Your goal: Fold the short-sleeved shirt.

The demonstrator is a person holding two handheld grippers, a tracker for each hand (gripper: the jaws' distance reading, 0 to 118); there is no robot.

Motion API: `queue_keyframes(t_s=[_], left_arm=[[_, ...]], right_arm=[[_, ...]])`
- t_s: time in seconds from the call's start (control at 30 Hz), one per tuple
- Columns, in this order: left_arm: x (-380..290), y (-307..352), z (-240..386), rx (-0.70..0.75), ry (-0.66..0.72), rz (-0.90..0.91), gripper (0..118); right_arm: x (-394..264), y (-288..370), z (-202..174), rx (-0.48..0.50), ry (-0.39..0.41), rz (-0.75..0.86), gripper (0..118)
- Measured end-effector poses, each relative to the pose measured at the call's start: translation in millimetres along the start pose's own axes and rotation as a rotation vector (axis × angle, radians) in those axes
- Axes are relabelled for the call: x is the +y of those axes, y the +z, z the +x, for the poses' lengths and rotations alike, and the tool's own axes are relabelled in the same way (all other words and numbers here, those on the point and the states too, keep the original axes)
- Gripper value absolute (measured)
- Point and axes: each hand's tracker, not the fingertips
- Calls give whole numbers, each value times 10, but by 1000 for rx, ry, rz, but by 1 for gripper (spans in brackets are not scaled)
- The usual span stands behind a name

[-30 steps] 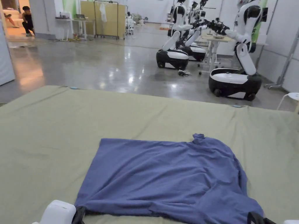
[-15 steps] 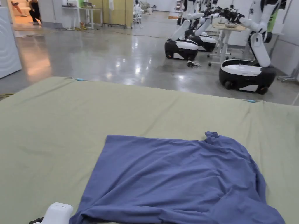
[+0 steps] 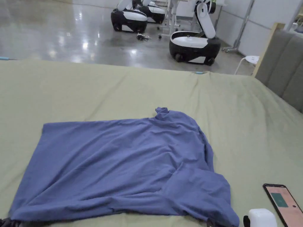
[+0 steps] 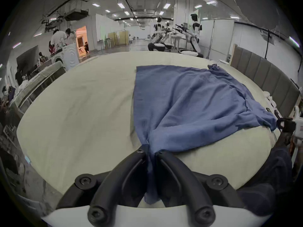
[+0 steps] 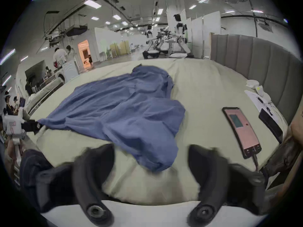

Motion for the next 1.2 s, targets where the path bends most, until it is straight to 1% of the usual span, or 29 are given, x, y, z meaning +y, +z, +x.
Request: queue_keyframes(t_s=[0.1, 0.13, 0.17, 0.2, 0.23, 0.27, 0.3, 0.37, 0.47, 0.6, 0.67, 0.7, 0.73, 0.8, 0.87, 0.93, 1.0, 1.07, 1.1, 1.13, 1.17, 1.2], left_arm=[[56, 78, 108, 1, -17, 0, 6], [63, 80, 106, 0, -18, -1, 6], [79, 84, 108, -2, -18, -8, 6], [96, 104, 118, 0, -27, -11, 6], [100, 97, 79, 3, -41, -12, 5], [127, 145, 86, 14, -55, -3, 5], [176, 208, 93, 17, -71, 4, 5], [311, 285, 78, 5, -83, 6, 4], [638, 412, 174, 16, -151, 52, 4], [1310, 271, 182, 21, -150, 64, 4], [1597, -32, 99, -28, -105, 16, 4], [1709, -237, 67, -46, -70, -21, 4], [1785, -461, 31, -57, -40, -82, 4], [1842, -1053, -142, -50, 53, -201, 4], [1799, -1484, -289, -64, 194, -275, 4], [1714, -1694, -361, -57, 273, -321, 4], [1670, -1686, -310, -48, 244, -296, 4], [1609, -1517, -246, -51, 205, -227, 4], [1579, -1396, -226, -50, 185, -195, 6], [1531, -1222, -194, -39, 157, -137, 10], [1469, -998, -152, -32, 131, -72, 25], [1386, -788, -107, -35, 105, -12, 71]], right_arm=[[-9, -81, -59, -22, 40, -9, 102], [-6, -133, -47, -39, 46, -13, 100], [18, -181, -39, -72, 53, -35, 86], [55, -197, -40, -109, 61, -39, 37], [100, -145, 2, -59, 43, -24, 7], [160, -90, 44, 1, -5, -28, 7], [223, -18, 68, 2, -30, -6, 7], [375, 124, 113, -1, -14, 30, 7], [741, 219, 136, -10, -12, 88, 7], [1471, 72, 174, 9, -19, 142, 7], [1818, -215, 186, 18, 8, 119, 7], [1958, -403, 177, -8, 37, 100, 7], [2053, -634, 163, -18, 45, 58, 7], [2183, -1088, 167, -22, 18, -31, 7], [2166, -1537, 182, -42, 2, -114, 7], [2102, -1798, 211, -93, -23, -190, 7], [2033, -1856, 243, -86, -65, -189, 7], [1995, -1742, 252, -41, -101, -133, 7], [1974, -1664, 255, -23, -102, -117, 13], [1941, -1515, 220, -14, -82, -120, 28], [1880, -1325, 161, -8, -44, -65, 55], [1796, -1104, 88, -17, -5, 33, 92]])
